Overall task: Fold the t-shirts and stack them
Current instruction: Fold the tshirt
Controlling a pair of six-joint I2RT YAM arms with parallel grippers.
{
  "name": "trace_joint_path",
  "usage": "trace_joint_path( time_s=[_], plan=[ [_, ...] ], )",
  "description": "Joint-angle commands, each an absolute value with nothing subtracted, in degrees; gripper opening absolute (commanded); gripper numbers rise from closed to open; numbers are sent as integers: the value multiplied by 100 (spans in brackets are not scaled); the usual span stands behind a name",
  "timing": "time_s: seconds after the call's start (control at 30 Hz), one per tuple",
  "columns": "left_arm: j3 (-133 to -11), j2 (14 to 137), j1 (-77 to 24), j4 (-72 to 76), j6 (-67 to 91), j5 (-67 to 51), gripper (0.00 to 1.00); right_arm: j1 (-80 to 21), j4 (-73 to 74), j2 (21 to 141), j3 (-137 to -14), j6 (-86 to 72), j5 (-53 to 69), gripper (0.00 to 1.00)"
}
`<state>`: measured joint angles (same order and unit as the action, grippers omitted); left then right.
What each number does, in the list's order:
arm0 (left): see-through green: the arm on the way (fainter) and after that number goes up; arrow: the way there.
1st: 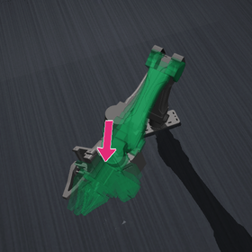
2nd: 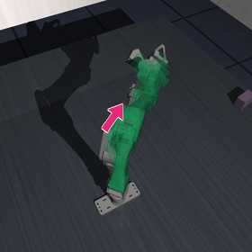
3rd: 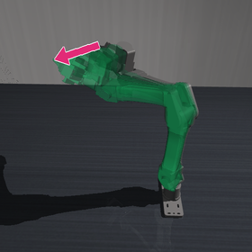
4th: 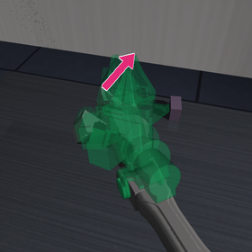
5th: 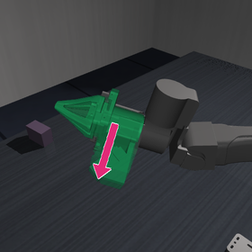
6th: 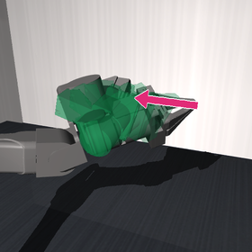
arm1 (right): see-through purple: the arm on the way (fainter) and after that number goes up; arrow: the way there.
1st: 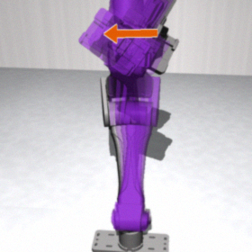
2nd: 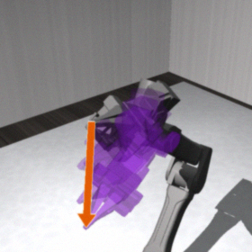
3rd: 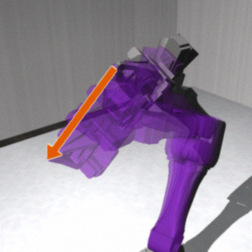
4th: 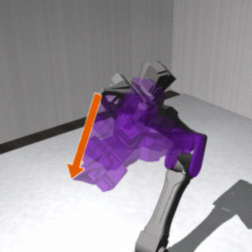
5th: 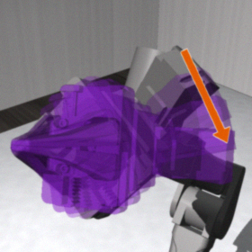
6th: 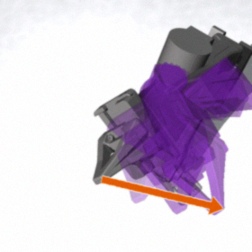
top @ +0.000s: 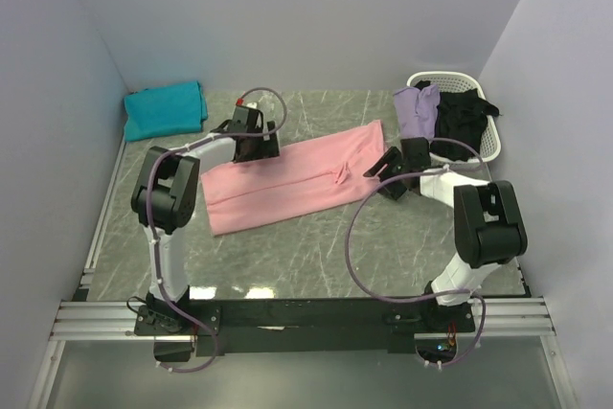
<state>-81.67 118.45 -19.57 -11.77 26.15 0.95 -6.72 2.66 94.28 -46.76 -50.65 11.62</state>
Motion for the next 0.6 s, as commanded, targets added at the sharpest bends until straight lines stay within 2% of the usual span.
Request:
trace_joint_path(
  time_s=[0.0, 0.27, 0.57],
  plan=[
    [-7357, 11453, -1934, -1845, 3216, 430, 99, -668, 747, 9948, -5368, -4773, 800, 73],
    [-6339, 10759, -1969, -2030, 3823, 352, 99, -721, 1387, 10993, -6809, -4404, 879, 73],
    [-5090, 9810, -2838, -1934, 4570, 9, 99, -905, 2590, 12478, -9446, -3955, 1265, 74]
  ],
)
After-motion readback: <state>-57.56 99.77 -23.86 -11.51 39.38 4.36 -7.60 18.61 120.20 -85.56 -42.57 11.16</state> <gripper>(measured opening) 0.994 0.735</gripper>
